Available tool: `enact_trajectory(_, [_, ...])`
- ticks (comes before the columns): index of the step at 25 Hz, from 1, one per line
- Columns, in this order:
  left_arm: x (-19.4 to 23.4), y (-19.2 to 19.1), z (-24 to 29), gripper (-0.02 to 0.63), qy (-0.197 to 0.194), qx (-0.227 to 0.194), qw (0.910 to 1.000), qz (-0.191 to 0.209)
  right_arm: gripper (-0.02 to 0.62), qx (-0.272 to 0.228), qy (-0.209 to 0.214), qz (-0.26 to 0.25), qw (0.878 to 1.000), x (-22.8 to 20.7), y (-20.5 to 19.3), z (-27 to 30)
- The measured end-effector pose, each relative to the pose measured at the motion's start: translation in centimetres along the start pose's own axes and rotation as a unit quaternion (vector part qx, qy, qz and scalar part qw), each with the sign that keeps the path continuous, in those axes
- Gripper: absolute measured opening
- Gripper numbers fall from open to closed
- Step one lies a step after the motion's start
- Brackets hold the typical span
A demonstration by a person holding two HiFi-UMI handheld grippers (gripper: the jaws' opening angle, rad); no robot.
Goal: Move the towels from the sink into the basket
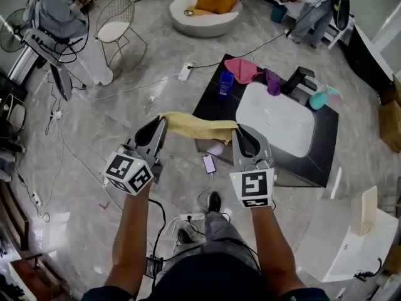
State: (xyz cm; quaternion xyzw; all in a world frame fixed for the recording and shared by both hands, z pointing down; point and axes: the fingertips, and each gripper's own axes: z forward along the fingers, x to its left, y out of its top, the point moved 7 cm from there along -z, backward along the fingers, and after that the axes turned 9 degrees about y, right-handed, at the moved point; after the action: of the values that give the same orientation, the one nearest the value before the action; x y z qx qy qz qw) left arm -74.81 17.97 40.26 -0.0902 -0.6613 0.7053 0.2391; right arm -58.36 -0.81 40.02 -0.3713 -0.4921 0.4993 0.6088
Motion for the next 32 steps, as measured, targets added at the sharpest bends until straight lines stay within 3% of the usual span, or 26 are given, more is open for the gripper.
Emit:
enact_trajectory(11, [-2.7, 7.0, -11.5, 0.02, -0.03, -0.042, 0.9959, 0.074, 0.023, -0.047, -0.007, -0.033, 0.998, 5.8, 8.3, -7.4])
enact_trajectory(20, [-3.7, 8.8, -23.2, 0.02, -0.055, -0.053, 0.9883, 0.131, 0.023, -0.066, -0.016, -0.044, 0.997, 14.6, 12.0, -13.3])
enact_trajectory(25, [-4.5, 9.4, -27.9, 0.02, -0.077, -0.063, 0.986, 0.134, 0.023, -0.065, -0.039, -0.046, 0.996, 18.5, 13.8, -17.0])
enact_trajectory(32, [-8.0, 8.9, -28.8, 0.02, -0.133, -0.062, 0.9806, 0.13, 0.023, -0.047, -0.095, -0.038, 0.994, 19.3, 13.3, -22.5])
